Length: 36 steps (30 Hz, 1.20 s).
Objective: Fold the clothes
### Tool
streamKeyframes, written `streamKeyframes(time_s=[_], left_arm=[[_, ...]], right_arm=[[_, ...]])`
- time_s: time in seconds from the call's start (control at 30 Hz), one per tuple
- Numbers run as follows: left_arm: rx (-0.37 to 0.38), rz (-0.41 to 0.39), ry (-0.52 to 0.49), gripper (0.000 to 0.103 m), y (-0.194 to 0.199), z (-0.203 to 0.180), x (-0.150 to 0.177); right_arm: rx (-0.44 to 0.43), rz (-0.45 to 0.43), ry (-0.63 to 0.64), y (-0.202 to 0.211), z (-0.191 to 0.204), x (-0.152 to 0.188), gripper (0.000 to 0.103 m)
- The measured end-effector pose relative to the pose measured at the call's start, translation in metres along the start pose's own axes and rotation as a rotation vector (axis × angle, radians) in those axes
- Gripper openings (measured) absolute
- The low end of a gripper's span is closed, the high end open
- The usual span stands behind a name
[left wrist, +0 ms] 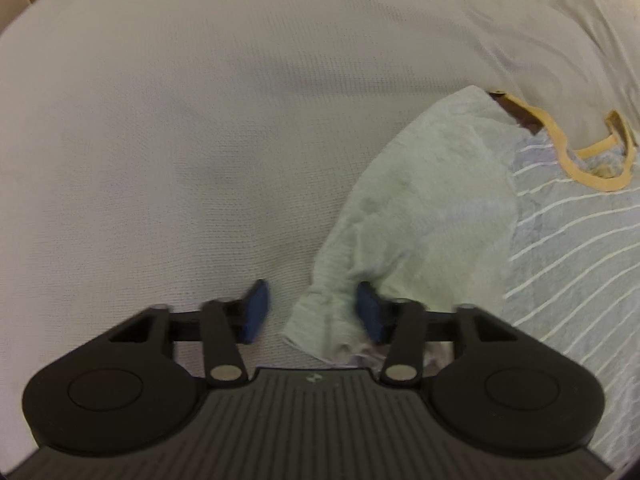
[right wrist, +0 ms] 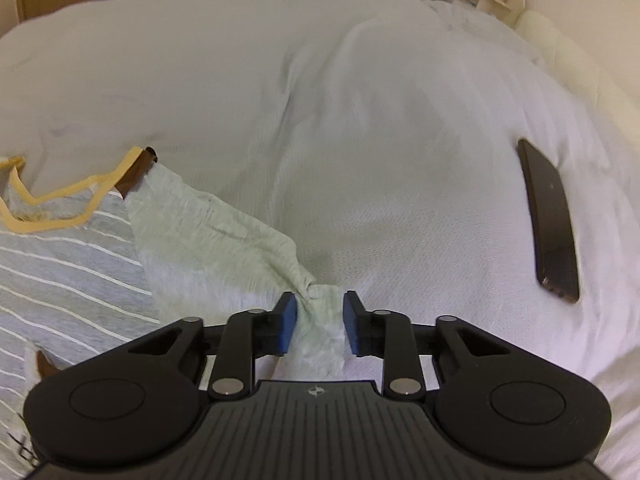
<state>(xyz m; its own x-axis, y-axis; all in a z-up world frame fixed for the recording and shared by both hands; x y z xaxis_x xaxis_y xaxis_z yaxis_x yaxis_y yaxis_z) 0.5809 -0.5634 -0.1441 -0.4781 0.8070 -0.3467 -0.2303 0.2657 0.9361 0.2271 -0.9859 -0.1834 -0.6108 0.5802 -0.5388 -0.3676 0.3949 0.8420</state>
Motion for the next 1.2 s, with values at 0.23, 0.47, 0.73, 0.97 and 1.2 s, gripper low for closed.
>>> streamKeyframes(time_s=[0.23,0.47,0.73,0.97,1.2], left_arm=[[-0.056,-0.089,-0.034,0.003,0.033,0.016,-0.012],[-0.177,-0.039,-0.034,0.002,0.037,0.053,-0.019],[-0.132,-0.147,-0.123,0.012,0.036,0.014,-0.041],[0.165,-0.21,-0.335,0.027,0.003,-0.076,-0.071],[0.156,-0.171,-0.365,0.022,-0.044,-0.112,-0.093]], right_arm=[[-0.033,0.029,-0.039,0.025,-0.006,0.022,0.046],[-0.059,0.066,-0.065,0.031,-0.001,0.045,0.048],[-0.143,0.023,-0.019,0.022,0.022,0.017,0.051],[-0.343,0.018,0.193,-0.019,0.082,-0.034,0.044],[-0.399,0.099,0.258,-0.064,0.114,-0.041,0.029]])
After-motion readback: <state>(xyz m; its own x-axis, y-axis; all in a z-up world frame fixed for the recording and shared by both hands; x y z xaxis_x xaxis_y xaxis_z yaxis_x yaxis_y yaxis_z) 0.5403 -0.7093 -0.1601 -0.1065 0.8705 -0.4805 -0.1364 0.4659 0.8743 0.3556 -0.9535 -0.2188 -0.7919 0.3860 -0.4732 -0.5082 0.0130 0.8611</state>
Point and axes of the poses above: each gripper's, at about its wrist camera, not at the fingertips, and y roughly against the way its jaws point, z to its left, x to its underside, the point moved 3 cm from there along -y, roughly the way its jaws point, and after that the axes turned 14 degrees about -y, right-handed, at the moved point
